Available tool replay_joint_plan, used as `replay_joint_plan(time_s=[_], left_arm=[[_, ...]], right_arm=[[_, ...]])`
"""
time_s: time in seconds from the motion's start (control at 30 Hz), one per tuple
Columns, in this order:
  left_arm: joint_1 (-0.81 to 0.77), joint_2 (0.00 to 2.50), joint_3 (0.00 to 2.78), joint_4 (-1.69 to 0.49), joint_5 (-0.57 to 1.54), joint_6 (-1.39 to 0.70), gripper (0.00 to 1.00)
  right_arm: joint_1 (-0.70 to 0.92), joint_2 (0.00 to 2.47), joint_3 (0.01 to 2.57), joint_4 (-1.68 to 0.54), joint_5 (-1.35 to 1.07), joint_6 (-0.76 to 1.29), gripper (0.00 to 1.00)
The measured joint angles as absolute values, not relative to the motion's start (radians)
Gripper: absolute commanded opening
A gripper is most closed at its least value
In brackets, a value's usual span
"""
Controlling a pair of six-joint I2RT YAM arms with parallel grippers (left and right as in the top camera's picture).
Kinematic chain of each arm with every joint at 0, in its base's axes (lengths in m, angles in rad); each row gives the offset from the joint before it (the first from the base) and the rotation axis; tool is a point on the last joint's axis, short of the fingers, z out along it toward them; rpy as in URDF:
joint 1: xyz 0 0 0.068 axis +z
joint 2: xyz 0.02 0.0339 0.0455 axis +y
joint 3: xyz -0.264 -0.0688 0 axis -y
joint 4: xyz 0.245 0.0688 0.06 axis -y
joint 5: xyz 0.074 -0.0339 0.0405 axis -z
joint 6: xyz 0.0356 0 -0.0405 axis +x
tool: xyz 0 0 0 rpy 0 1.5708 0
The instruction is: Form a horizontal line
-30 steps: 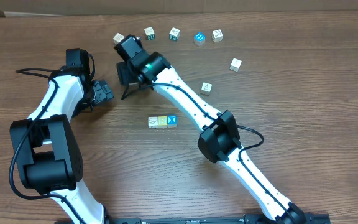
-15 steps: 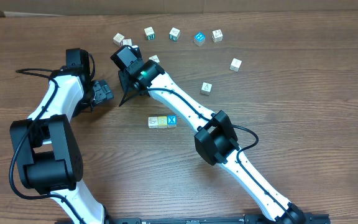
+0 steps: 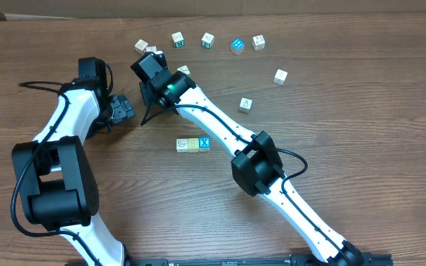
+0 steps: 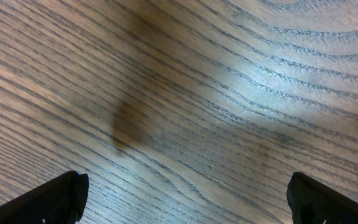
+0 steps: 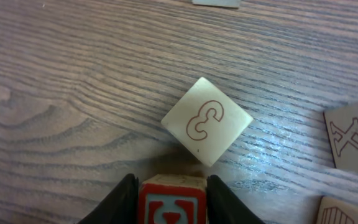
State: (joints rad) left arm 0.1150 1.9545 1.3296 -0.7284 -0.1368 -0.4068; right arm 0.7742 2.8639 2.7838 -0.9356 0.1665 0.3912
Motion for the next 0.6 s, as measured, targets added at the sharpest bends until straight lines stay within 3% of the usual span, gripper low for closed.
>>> replay_joint_plan(time_s=[0.33, 0.6], left_arm=[[0.115, 1.954, 1.33, -0.728, -0.137, -0.407, 1.0], [0.115, 1.954, 1.33, -0.728, -0.136, -0.407, 1.0]], right_arm=[[0.774, 2.794, 2.776, -1.005, 0.172, 0.392, 0.24], [0.753, 2.609, 2.776, -1.186, 0.172, 0.392, 0.22]])
